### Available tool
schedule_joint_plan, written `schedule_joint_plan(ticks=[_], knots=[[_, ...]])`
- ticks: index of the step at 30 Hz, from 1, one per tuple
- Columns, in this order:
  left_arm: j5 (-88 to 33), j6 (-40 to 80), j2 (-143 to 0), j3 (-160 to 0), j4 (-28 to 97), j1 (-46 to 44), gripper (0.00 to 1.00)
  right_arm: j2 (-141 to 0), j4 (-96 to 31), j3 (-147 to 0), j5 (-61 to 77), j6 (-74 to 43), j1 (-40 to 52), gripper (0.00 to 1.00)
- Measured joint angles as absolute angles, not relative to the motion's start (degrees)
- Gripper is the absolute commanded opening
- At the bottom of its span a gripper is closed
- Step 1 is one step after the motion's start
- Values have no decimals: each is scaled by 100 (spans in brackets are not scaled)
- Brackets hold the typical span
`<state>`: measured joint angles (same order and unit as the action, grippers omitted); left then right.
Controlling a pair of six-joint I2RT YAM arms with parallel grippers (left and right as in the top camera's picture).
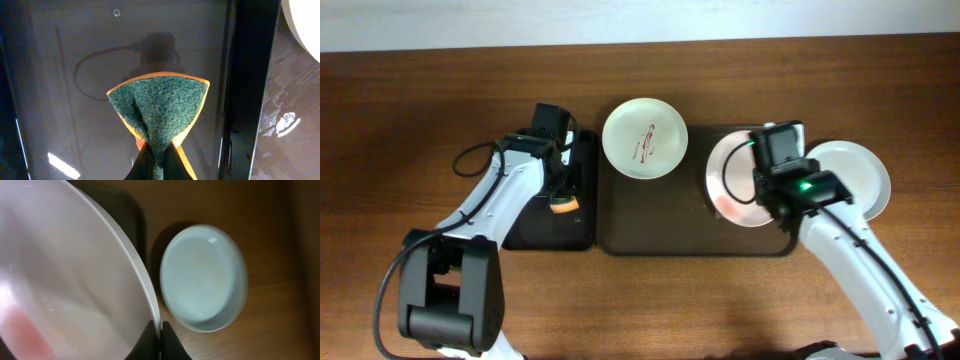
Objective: Clean dirty plates on tray and stack at the side
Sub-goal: 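Lift the pink plate with the right gripper and stack it on the green plate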
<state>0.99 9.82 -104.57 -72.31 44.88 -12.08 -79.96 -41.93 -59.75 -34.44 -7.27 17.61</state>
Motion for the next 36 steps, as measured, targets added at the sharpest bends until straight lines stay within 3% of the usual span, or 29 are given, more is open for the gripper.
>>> schedule_joint_plan(ticks=[10,15,21,27,36], knots=[[110,982,-10457,-7177,4471,-1208,0,-7996,-3350,-5975,-5682,25,3039,4],[110,982,-10457,-7177,4471,-1208,0,-7996,-3127,-5975,-6082,462,3114,4],[110,982,-10457,-7177,4473,-1208,0,-7996,-3247,-5977,-5579,-32,2853,4],[110,982,-10457,-7177,4473,-1208,0,-7996,-3658,-5979,-4023,-1066,1463,4],[108,982,-10457,-7177,4475,-1208,0,-8123,-3736,-5979,-1380,-1758,-2252,4]])
